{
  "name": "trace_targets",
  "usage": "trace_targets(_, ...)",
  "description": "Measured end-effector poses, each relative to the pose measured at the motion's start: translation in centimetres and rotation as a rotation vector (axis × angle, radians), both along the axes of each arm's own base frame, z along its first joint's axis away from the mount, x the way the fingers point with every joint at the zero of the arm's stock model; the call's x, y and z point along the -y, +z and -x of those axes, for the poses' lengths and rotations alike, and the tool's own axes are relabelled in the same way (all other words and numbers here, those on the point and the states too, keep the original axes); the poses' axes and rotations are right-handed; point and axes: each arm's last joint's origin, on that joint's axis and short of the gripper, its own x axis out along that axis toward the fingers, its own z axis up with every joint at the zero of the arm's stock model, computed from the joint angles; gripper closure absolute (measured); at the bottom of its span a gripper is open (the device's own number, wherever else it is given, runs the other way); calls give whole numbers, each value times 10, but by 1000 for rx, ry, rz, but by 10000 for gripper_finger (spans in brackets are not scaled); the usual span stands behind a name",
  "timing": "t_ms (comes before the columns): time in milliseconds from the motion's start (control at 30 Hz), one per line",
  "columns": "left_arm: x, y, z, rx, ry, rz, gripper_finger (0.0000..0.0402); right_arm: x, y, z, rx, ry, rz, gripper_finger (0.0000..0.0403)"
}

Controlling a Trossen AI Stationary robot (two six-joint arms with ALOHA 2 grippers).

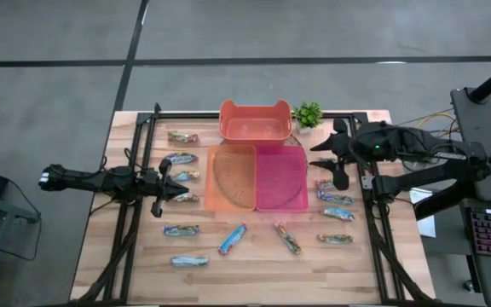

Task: Pick and place Granola Bars by type
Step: Put the yellow granola bar into the orange bin

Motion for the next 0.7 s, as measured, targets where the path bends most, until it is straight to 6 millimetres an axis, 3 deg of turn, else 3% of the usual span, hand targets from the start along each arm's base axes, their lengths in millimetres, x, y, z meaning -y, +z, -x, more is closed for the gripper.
trace_targets(233,0,0,0,0,0,0,401,1,-4,-13,-148,-33,-3,230)
trace_targets(700,0,0,0,0,0,0,401,2,-29,-60,-280,-139,-140,232)
